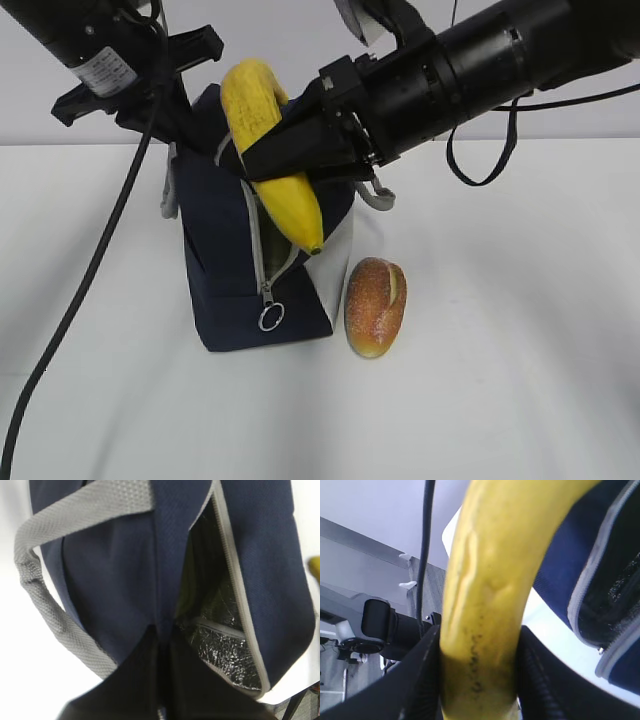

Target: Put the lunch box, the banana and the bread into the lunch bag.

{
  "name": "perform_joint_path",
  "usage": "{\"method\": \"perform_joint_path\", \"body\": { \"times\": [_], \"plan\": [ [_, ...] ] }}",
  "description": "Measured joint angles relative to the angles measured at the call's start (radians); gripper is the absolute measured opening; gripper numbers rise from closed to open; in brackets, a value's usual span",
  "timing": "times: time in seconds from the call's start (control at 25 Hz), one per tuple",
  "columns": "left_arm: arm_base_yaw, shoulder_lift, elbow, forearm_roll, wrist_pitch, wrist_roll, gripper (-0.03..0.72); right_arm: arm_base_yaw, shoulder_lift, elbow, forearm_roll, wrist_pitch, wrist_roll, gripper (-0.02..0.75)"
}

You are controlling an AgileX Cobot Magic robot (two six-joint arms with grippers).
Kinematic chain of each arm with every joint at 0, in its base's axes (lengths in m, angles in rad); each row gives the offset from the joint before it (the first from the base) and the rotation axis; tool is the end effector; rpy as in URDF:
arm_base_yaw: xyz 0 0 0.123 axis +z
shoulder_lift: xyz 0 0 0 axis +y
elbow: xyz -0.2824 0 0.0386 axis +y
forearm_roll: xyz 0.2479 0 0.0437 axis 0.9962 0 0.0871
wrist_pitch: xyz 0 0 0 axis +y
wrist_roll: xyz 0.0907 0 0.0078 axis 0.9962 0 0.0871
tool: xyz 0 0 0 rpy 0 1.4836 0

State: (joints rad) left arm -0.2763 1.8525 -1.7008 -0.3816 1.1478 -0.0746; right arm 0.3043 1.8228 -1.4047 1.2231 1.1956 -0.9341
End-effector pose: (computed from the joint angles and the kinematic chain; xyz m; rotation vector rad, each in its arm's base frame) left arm 0.3759 -0.1387 0.3099 0.1494 2.7900 -0.6117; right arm 0.3331 0.1881 0.2880 -0.8837 2.2043 1.4284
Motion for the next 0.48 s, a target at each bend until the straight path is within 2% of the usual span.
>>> {"method": "perform_joint_path", "body": {
  "times": [0.48],
  "plan": [
    [0.000,0.000,0.000,0.000,-0.002,0.000,0.000,0.000,0.091,-0.004,0.081,-0.003,-0.002,0.326]
  ]
}}
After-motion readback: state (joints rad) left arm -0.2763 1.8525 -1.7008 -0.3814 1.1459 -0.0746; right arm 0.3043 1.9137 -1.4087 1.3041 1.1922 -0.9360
